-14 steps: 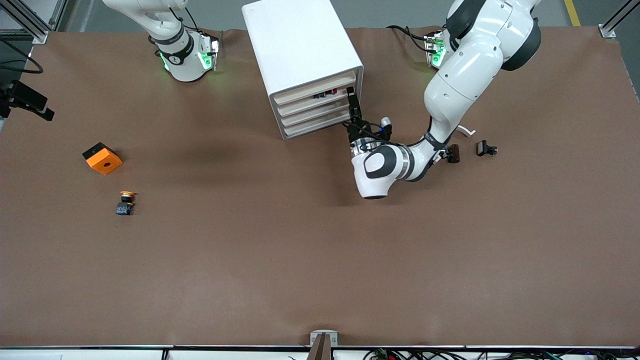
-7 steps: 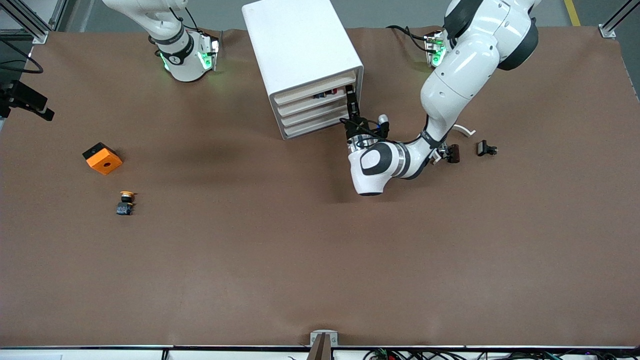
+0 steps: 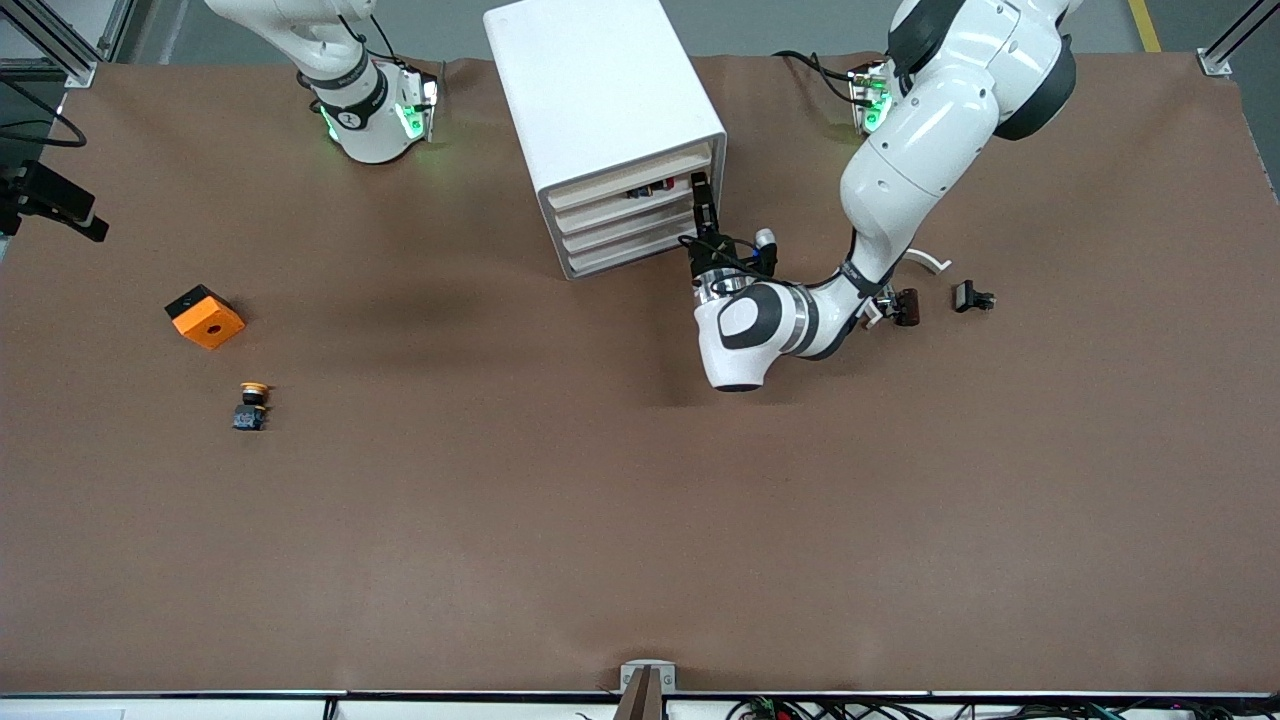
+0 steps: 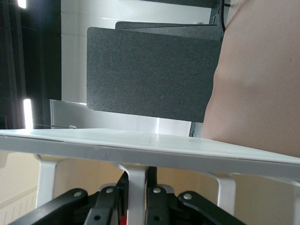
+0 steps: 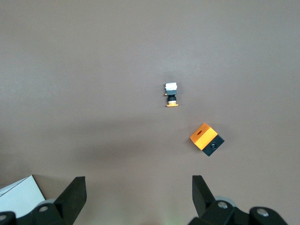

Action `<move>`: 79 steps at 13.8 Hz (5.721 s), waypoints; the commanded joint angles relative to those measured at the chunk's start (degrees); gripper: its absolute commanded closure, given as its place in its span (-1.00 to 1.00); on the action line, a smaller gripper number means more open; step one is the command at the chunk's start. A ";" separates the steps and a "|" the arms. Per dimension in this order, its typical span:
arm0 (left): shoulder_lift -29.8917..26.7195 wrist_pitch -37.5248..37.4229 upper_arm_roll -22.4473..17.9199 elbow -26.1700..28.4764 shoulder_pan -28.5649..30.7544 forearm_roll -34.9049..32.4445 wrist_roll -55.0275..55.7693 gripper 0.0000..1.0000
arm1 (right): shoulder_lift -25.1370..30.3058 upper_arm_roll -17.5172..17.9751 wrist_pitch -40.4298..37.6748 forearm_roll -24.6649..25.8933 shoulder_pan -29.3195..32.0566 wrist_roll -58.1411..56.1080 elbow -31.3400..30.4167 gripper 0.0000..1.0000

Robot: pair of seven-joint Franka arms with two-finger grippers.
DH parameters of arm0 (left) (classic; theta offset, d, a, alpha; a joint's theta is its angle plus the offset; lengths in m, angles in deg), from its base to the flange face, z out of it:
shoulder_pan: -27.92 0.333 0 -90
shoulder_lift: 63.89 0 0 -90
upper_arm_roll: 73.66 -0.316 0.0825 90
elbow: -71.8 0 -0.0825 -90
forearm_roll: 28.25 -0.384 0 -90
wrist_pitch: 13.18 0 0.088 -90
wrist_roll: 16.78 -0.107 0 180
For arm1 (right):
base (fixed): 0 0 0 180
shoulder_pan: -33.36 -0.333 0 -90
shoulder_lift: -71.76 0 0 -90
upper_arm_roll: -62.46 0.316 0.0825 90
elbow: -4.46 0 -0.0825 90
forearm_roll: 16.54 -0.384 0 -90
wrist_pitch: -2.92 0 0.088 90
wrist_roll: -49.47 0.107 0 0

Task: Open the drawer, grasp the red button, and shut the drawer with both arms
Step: 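Pull the drawer open with the left gripper, then hold the drawer open with the left gripper while the right gripper reaches in, then grasp the red button with the right gripper while the left gripper withdraws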

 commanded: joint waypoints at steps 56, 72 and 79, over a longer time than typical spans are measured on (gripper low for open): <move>-9.76 3.72 0.94 -4.43 19.16 -27.61 -54.94 -1.00 | -22.90 0.72 12.08 -8.76 -43.86 101.98 6.81 -1.00; -46.14 46.78 0.94 33.62 32.34 -37.47 -113.64 -1.00 | -35.04 0.63 23.16 -7.97 -57.14 123.63 7.52 -1.00; -50.99 50.85 0.24 33.03 33.23 -37.38 -124.85 -1.00 | -37.42 0.71 24.92 -7.88 -58.29 125.13 7.69 -1.00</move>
